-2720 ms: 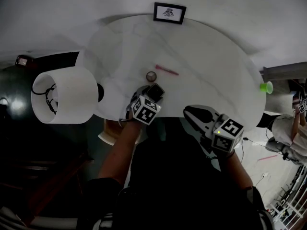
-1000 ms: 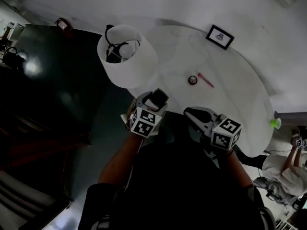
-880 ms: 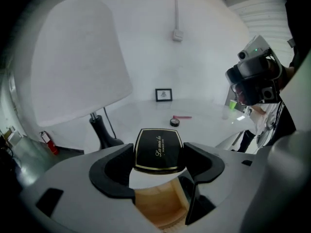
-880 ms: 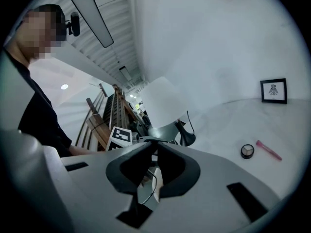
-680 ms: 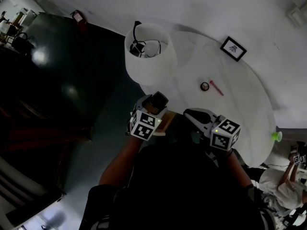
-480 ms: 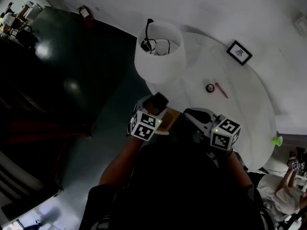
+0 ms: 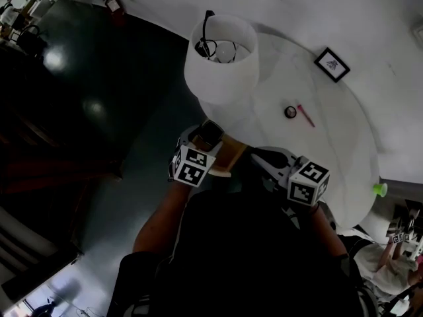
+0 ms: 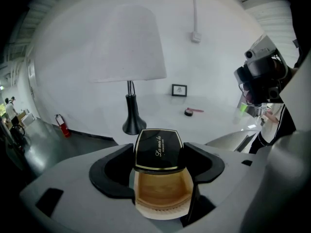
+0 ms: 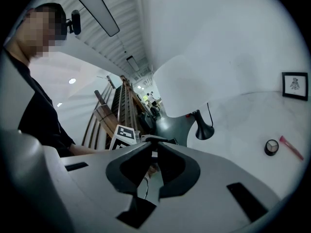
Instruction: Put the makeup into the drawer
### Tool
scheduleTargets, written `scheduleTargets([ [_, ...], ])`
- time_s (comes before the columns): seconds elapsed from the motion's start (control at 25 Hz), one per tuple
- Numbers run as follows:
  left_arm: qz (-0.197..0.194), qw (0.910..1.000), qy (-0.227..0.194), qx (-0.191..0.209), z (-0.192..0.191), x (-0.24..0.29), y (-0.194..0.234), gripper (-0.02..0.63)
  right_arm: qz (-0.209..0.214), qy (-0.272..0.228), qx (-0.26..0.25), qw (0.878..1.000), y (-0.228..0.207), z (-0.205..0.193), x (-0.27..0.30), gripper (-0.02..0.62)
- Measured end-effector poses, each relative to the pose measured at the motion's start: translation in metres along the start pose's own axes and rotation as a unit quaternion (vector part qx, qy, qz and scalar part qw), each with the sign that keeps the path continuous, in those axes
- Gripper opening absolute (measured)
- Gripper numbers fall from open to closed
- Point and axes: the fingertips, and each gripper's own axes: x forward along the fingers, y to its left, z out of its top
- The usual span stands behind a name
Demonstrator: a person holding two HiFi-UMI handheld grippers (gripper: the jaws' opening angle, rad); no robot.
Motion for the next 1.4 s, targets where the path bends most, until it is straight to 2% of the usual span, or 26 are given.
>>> scheduleTargets([
  [0.16, -0.001, 0.9999, 0.002, -0.015, -0.004, 0.011, -0.006, 0.330, -0.018, -0.002, 0.012, 1.000, -0.012, -0.004, -0.017, 0.017],
  [0.52, -0.008, 0.9996, 0.027, -0.008, -0.021, 0.039, -0.010, 0.330, -0.043, 0.002, 0.046, 0.998, -0.038, -0.028, -0.030, 0.017],
  [1.0, -0.008, 0.9965, 0.079, -0.024, -0.075, 0.065, -0.007, 0.330, -0.040, -0.004, 0.080, 0.996, -0.048, -0.064, -0.015, 0.017],
  [1.4, -0.019, 0.9936, 0.111, -0.007, -0.108, 0.086, -0.010, 0.330, -0.054, -0.008, 0.098, 0.994, -0.048, -0.083, -0.013, 0.017],
])
